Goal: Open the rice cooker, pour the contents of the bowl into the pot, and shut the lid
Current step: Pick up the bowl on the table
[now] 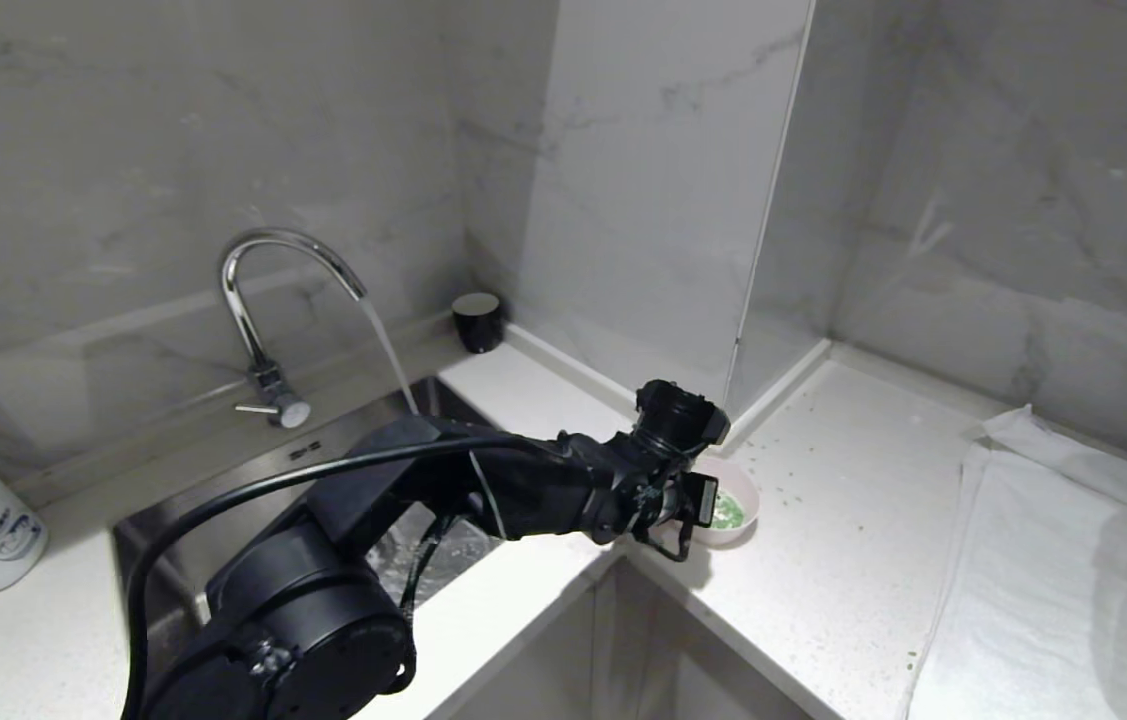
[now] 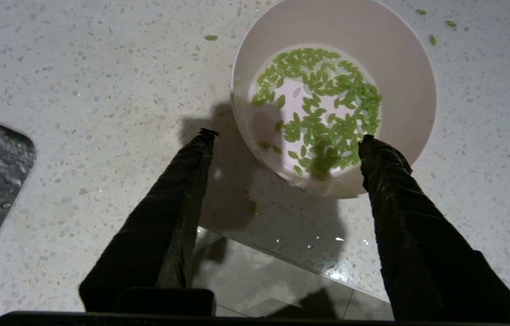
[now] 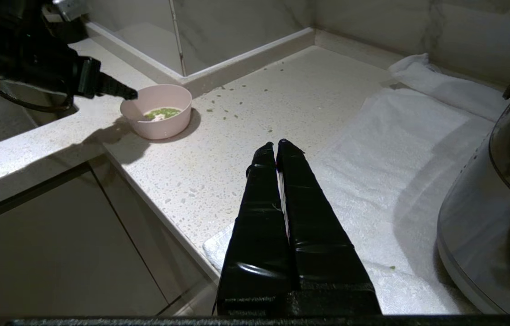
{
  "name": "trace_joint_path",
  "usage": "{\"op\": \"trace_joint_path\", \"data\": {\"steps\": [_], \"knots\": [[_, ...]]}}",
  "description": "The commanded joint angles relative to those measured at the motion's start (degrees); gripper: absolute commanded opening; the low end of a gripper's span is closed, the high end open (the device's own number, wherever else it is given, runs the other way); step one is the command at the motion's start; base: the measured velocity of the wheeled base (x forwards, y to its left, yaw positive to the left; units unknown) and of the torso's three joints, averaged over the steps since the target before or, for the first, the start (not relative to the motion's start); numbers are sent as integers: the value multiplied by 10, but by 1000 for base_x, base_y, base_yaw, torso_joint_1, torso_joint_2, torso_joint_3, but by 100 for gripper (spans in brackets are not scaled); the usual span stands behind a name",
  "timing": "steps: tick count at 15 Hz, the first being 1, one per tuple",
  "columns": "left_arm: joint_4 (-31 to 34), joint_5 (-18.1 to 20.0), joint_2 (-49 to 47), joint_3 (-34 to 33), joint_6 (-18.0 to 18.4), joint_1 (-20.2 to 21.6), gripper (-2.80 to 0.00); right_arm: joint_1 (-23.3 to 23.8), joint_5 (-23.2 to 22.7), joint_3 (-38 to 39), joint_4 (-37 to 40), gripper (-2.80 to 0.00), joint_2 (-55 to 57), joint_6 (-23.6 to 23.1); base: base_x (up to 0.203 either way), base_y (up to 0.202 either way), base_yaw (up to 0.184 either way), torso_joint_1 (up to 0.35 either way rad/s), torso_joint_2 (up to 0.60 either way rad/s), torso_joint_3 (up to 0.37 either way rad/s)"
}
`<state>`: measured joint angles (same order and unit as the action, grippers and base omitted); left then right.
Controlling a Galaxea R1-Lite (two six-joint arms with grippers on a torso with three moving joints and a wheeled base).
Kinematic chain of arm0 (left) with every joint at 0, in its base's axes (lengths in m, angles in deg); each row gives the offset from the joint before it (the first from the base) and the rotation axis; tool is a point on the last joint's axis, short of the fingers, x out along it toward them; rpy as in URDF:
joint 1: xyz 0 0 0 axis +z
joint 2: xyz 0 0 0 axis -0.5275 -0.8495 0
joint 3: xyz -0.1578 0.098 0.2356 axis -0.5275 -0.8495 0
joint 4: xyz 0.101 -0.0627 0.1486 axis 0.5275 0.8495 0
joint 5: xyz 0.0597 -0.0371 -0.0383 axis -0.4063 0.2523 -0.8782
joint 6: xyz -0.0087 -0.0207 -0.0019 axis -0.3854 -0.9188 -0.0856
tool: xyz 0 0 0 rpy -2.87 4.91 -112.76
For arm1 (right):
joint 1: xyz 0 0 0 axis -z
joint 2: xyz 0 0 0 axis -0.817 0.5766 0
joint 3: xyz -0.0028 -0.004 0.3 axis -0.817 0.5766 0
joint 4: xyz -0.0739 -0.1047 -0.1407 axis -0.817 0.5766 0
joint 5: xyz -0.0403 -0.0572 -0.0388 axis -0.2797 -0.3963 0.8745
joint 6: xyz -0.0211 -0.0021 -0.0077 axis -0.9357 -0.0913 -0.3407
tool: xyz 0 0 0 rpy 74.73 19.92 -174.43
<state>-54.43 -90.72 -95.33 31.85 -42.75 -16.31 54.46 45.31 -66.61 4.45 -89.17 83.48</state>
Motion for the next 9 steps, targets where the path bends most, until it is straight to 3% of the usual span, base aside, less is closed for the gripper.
{"op": "trace_joint_path", "data": {"steps": [1,9], "knots": [[-15,-1,-25,9,0,5,0,0,0,1,0,-280,1,0,0,0,0,0,0,0],[-41,-4,-33,14,0,9,0,0,0,1,0,-280,1,0,0,0,0,0,0,0]]}}
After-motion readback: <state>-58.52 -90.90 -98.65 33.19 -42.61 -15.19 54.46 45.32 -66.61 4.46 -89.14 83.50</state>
